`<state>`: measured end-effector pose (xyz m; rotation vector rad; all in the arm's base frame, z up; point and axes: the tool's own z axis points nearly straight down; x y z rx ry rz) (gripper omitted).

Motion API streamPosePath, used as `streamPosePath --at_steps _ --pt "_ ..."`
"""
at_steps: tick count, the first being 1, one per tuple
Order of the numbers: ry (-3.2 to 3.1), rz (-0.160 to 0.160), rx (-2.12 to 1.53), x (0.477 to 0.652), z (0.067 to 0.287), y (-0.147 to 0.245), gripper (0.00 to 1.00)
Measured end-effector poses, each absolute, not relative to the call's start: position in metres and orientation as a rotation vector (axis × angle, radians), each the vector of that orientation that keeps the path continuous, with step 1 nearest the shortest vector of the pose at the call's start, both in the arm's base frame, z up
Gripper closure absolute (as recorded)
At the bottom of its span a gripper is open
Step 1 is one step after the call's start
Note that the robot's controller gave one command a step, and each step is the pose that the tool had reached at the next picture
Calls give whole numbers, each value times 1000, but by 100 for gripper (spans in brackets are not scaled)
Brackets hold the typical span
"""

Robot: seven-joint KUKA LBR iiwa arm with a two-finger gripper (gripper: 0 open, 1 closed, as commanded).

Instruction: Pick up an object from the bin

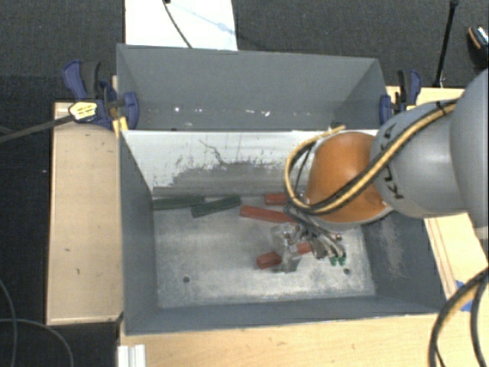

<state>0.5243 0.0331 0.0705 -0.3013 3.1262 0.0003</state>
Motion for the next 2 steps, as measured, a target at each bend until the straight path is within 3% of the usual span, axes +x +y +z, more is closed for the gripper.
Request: streamPosePath --at_steps 1,2 --pt "3104 -1 -408 530 182 33 100" --pt "3107 0 -391 540 241 39 100"
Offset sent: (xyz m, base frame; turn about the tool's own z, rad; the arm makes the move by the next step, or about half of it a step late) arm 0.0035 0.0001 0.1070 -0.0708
